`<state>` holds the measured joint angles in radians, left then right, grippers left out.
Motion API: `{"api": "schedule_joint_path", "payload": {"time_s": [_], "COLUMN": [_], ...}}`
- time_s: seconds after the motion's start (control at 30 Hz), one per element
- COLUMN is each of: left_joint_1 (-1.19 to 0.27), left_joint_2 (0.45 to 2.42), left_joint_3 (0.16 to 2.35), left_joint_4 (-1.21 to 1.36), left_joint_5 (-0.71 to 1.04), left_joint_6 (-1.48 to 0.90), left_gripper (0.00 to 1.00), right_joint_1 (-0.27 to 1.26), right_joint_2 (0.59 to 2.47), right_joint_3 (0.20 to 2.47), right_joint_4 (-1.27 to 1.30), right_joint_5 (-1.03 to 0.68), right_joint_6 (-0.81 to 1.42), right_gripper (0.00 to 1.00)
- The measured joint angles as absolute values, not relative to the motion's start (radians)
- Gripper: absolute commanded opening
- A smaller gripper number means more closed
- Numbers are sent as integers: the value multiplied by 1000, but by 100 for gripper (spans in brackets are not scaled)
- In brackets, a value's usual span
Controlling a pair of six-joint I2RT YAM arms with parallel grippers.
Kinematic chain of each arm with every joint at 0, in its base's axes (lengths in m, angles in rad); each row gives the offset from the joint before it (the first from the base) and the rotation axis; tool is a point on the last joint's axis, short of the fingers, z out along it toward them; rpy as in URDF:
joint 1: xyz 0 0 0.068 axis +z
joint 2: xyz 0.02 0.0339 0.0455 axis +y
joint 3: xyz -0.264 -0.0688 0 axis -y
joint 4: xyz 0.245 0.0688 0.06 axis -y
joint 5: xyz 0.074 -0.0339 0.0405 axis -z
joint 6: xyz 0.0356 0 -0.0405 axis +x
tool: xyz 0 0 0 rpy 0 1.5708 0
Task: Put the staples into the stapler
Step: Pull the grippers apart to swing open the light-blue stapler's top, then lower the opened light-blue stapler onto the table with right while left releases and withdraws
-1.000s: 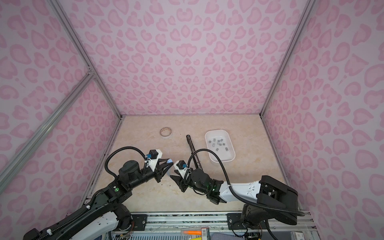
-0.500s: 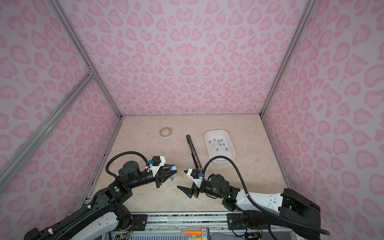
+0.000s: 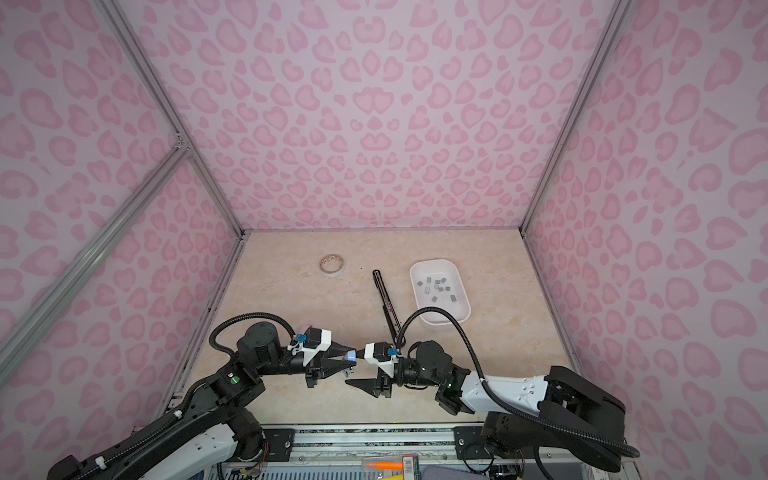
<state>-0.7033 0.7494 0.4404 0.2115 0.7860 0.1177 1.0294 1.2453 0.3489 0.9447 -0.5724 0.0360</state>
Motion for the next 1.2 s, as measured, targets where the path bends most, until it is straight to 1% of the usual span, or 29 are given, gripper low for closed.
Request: {"api": "schedule_joint_path", "payload": {"time_s": [0.2, 0.43, 0.6, 0.63, 0.7, 0.77, 0.83, 0.87, 0.9, 1.0, 1.07, 1.2], "left_joint_1": [-703, -703, -702, -702, -702, -702, -704, -704, -704, -703, -704, -703], "left_joint_2": [736, 725, 722, 722, 721, 717, 707, 700, 691, 661, 649, 647], "left_joint_3": [440, 440, 440, 439, 439, 436, 433, 432, 432, 440, 459, 534], "left_joint_4": [212, 211, 211, 211, 211, 211, 210, 210, 209, 170, 118, -36], "left_joint_5": [786, 786, 788, 788, 788, 782, 765, 742, 710, 558, 433, 120], "left_joint_6": [124, 123, 120, 120, 120, 118, 112, 107, 96, 37, -10, -134], "left_gripper": [4, 4, 3, 5, 11, 20, 35, 45, 51, 66, 69, 68], "right_joint_1": [1029, 1029, 1028, 1028, 1028, 1029, 1029, 1029, 1030, 1031, 1031, 1031], "right_joint_2": [1325, 1372, 1379, 1379, 1379, 1378, 1372, 1364, 1354, 1319, 1296, 1270], "right_joint_3": [389, 398, 404, 404, 404, 404, 411, 419, 427, 434, 432, 430], "right_joint_4": [995, 1048, 1058, 1058, 1058, 1056, 1033, 1009, 983, 905, 836, 709], "right_joint_5": [-604, -612, -618, -620, -620, -620, -619, -604, -581, -481, -393, -226], "right_joint_6": [72, 113, 120, 120, 120, 120, 119, 120, 122, 142, 155, 204], "right_gripper": [40, 22, 16, 15, 13, 10, 4, 2, 2, 0, 0, 0]}}
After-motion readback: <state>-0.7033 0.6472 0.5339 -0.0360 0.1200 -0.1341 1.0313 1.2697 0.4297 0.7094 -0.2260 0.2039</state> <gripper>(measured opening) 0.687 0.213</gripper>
